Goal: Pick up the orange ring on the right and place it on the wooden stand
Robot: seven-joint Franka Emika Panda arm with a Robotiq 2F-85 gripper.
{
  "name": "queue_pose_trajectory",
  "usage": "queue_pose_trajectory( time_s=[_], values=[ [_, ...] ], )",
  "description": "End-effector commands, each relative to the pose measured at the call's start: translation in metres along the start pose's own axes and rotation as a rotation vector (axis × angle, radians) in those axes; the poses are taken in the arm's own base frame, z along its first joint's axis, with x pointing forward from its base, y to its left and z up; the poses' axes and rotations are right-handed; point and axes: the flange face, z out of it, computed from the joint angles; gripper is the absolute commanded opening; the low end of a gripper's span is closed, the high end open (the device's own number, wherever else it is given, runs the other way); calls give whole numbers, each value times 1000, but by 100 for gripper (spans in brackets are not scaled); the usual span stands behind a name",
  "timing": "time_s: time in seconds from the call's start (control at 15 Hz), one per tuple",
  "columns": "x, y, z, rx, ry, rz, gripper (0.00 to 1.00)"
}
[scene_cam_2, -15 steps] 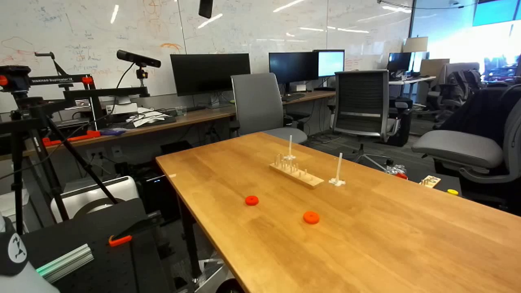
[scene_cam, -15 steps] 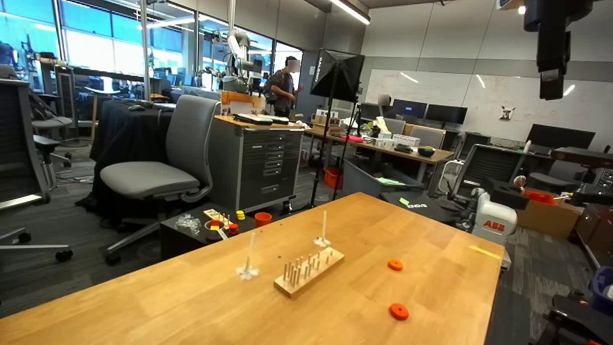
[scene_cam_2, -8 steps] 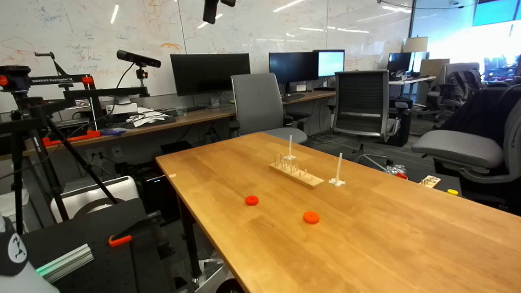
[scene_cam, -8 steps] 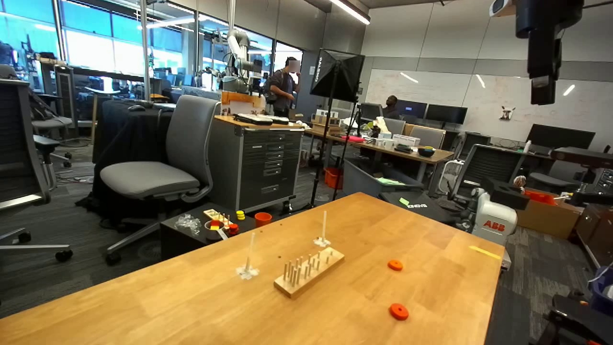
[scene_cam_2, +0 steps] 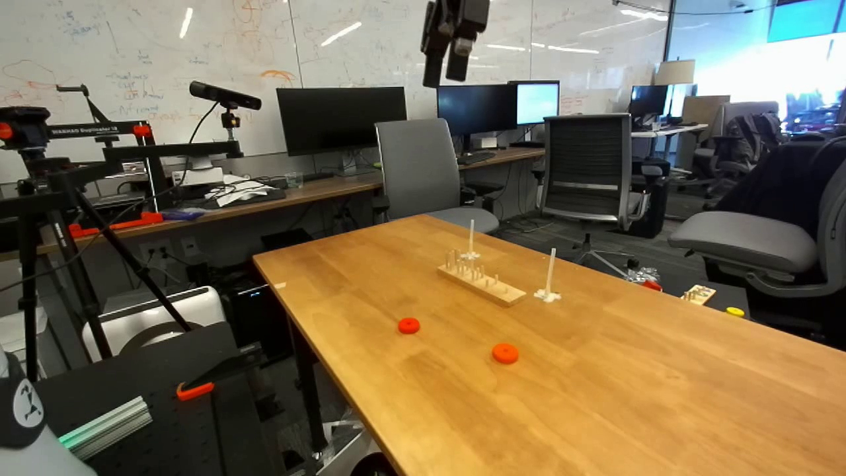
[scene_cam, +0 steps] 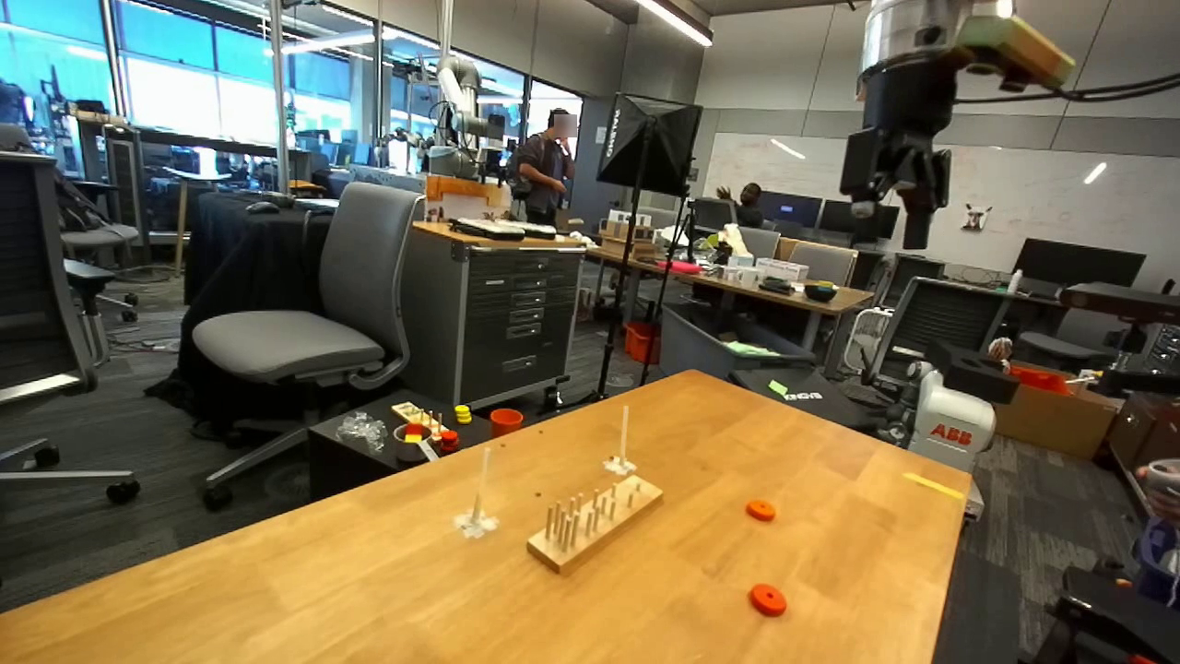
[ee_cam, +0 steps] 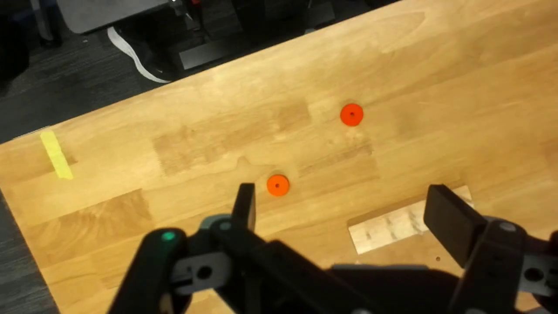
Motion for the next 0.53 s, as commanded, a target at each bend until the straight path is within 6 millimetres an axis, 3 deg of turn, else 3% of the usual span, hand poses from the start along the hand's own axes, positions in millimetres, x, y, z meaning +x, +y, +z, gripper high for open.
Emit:
queue_pose_trajectory(
  time_s=[0.0,0.13,0.33,0.47],
  values=[
    [11,0,8,-1,-16,8,100],
    [14,0,15,-5,-30,8,100],
    [8,-2,7,-2,-14,2,100],
    [24,-13,19,17,10,-6,100]
  ],
)
